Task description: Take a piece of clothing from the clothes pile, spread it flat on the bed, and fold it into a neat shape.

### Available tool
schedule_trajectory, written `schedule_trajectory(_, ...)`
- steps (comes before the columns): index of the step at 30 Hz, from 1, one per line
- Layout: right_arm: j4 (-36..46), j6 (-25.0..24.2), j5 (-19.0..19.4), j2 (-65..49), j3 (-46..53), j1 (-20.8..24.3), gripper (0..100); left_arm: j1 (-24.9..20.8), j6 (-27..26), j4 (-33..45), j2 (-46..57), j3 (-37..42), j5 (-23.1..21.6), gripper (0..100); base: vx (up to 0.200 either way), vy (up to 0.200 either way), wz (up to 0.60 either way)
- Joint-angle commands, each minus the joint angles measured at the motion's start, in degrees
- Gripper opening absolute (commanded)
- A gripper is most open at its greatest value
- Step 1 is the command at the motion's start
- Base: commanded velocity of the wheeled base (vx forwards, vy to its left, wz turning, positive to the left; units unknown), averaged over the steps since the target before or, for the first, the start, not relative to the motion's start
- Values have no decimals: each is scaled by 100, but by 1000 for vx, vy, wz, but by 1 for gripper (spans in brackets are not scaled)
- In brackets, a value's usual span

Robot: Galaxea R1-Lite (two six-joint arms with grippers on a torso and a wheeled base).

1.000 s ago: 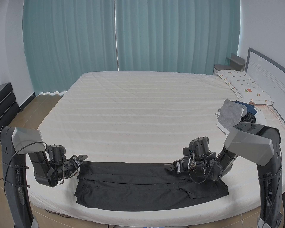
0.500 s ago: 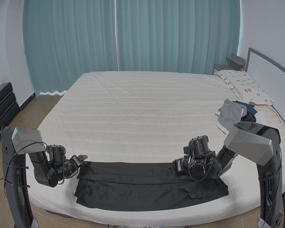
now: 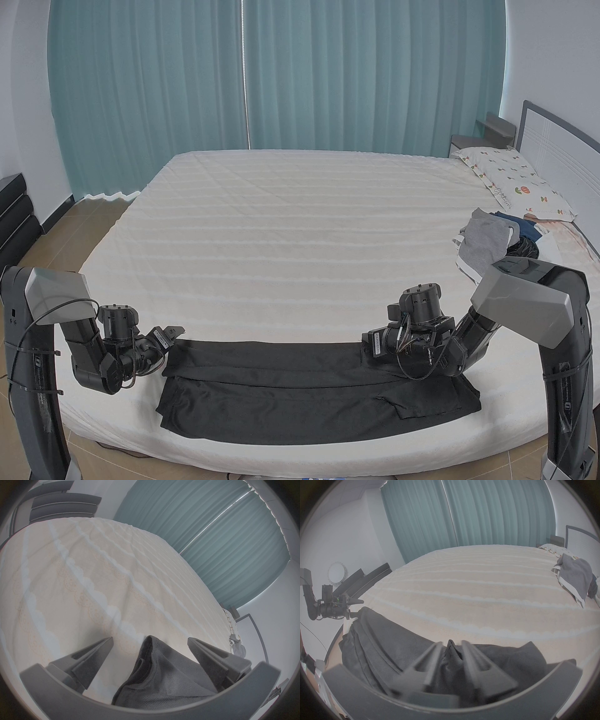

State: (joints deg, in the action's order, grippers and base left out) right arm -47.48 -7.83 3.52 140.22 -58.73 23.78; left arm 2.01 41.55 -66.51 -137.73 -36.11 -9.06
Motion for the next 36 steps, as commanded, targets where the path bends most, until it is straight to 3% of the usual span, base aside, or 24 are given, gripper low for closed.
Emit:
schedule_trajectory(1, -7, -105, 17, -56, 20, 12, 100, 1, 3, -2, -8, -1, 0, 100, 0, 0, 0)
schedule_trajectory(7, 55, -870, 43, -697, 275, -137, 100, 10, 3, -2, -8, -1, 0, 100, 0, 0, 0)
schedule_trajectory(11, 46, -949, 78, -979, 705, -392, 100, 1, 3, -2, -8, -1, 0, 100, 0, 0, 0)
schedule_trajectory(15, 2, -1125, 307, -1190, 1259, -779, 100, 1, 3, -2, -8, -1, 0, 100, 0, 0, 0)
schedule_trajectory(18, -7, -1450, 711, -1365, 1707, -1034, 100, 1, 3, -2, -8, 7, 0, 100, 0, 0, 0)
schedule_trajectory(23, 2, -1476, 957, -1444, 2077, -1332, 100, 10, 3, -2, -8, -1, 0, 100, 0, 0, 0)
schedule_trajectory(35, 2, -1423, 1124, -1216, 2490, -1394, 100, 1, 11, -2, -8, -1, -8, 100, 0, 0, 0)
schedule_trajectory(36, 11, -1415, 1186, -1216, 2586, -1394, 0, 10, 11, -2, 0, -1, -8, 100, 0, 0, 0)
